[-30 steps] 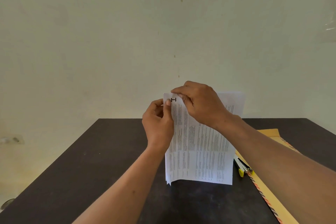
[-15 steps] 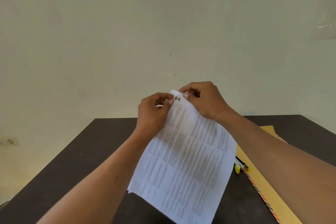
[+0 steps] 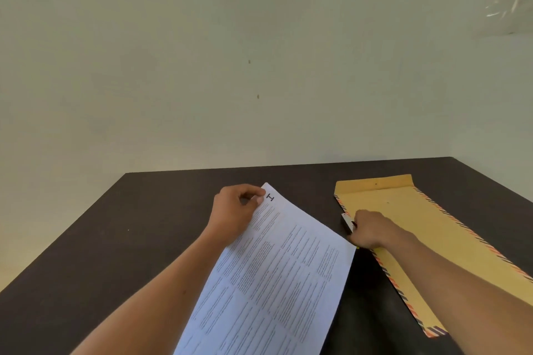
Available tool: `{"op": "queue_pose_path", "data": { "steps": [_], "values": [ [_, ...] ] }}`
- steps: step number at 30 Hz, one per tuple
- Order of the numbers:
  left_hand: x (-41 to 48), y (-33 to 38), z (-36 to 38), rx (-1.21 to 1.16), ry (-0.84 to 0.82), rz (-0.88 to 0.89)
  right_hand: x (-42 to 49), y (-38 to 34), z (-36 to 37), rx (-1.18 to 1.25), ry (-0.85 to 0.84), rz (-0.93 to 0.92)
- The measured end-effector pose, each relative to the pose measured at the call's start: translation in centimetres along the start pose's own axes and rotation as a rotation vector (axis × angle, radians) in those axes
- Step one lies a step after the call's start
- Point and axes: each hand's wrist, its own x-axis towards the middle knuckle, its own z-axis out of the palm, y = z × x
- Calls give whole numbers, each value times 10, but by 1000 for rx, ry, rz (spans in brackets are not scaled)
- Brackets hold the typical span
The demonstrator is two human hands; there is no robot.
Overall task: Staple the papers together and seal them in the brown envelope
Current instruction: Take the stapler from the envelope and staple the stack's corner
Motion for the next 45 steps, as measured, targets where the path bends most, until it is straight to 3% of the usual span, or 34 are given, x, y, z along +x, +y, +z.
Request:
{"op": "queue_pose_path", "data": {
  "steps": [4, 7, 10, 13, 15, 22, 26, 30, 36, 42, 45],
  "values": [
    [1, 0, 9, 0, -19, -2, -4, 4, 4, 2, 57, 11],
    [2, 4, 12, -3, -26, -4, -1, -1, -6, 143, 140, -12],
    [2, 8, 11, -28, -30, 8, -2, -17, -28, 655, 263, -113],
    [0, 13, 9, -68, -32, 31, -12, -39, -49, 1249, 85, -306],
    [-2, 16, 10, -95, -41, 58, -17, -51, -53, 1369, -20, -401],
    [-7, 24, 22, -132, -58, 104, -26, -56, -45, 1413, -266, -381],
    [-7, 20, 14, -135, -37, 112, -28, -68, -46, 1352, -317, -441],
    [-6, 17, 14, -129, -19, 134, -27, -78, -45, 1186, -160, -480],
    [-8, 16, 16, -127, -16, 109, -23, -81, -34, 1131, -21, -531],
    [-12, 4, 18, -90, -11, 46, -15, -78, -27, 1023, 5, -493],
    [-10, -6, 14, -42, 73, -54, -3, -67, -34, 1057, 243, -354]
  ]
}}
